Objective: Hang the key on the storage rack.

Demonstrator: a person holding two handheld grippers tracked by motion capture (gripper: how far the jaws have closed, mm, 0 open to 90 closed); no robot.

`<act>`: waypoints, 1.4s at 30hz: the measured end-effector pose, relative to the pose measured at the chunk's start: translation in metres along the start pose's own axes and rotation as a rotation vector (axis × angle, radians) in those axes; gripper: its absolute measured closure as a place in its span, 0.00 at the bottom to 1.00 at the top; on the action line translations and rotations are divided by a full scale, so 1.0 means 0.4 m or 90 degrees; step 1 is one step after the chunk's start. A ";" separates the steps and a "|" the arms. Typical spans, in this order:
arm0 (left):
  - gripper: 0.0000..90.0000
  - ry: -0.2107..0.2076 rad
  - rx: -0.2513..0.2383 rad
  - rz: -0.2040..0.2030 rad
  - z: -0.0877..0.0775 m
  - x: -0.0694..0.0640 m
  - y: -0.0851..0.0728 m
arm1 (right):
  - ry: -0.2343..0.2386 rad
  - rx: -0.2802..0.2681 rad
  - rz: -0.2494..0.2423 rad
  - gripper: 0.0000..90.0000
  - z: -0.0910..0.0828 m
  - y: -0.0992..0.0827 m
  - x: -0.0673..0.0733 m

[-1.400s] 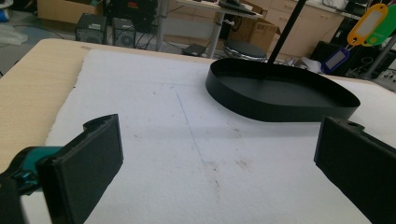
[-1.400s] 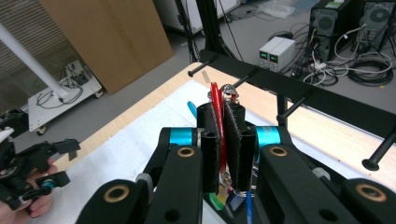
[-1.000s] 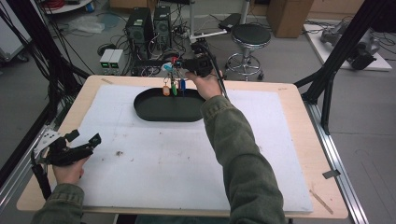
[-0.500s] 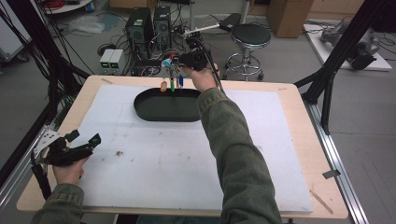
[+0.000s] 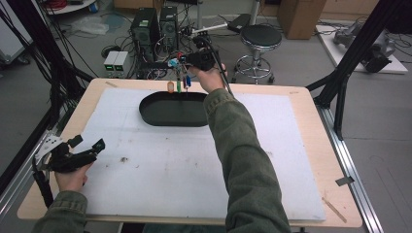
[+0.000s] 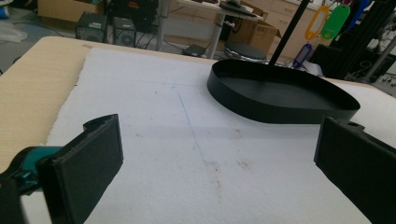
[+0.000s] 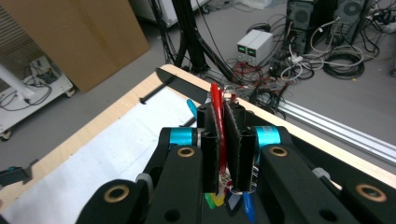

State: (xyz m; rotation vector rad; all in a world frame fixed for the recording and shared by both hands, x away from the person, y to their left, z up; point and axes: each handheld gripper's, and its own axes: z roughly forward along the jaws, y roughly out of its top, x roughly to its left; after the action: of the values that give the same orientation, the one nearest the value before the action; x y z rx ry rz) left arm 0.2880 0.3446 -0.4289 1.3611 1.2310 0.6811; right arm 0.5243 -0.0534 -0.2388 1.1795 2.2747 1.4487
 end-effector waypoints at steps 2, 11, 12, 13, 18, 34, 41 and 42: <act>0.02 0.000 -0.001 -0.001 -0.001 0.000 0.000 | -0.004 0.004 0.004 0.95 0.006 -0.003 -0.009; 0.02 0.001 -0.001 -0.001 0.001 0.001 0.000 | -0.009 0.007 0.007 0.95 0.031 -0.011 -0.023; 0.02 0.000 0.000 -0.001 0.001 0.001 0.000 | -0.012 0.010 0.004 0.94 0.032 -0.011 -0.023; 0.02 0.000 0.001 -0.001 0.001 0.001 0.000 | -0.012 0.010 0.006 0.94 0.034 -0.012 -0.026; 0.02 0.000 0.000 0.000 0.001 0.001 0.000 | -0.022 0.009 0.010 0.94 0.039 -0.015 -0.034; 0.02 -0.002 0.001 -0.001 0.004 0.000 0.000 | -0.039 0.042 0.000 0.68 0.061 -0.027 -0.031; 0.02 -0.004 0.001 0.000 0.006 -0.001 0.000 | -0.003 0.036 -0.011 0.42 0.035 -0.017 -0.021; 0.02 -0.003 0.001 0.000 0.006 -0.001 0.000 | -0.002 0.036 -0.009 0.38 0.030 -0.017 -0.020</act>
State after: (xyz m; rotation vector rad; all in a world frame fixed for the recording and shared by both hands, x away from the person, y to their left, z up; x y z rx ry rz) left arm 0.2900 0.3436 -0.4294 1.3642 1.2280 0.6766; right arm 0.5325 -0.0524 -0.2522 1.1778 2.3318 1.3862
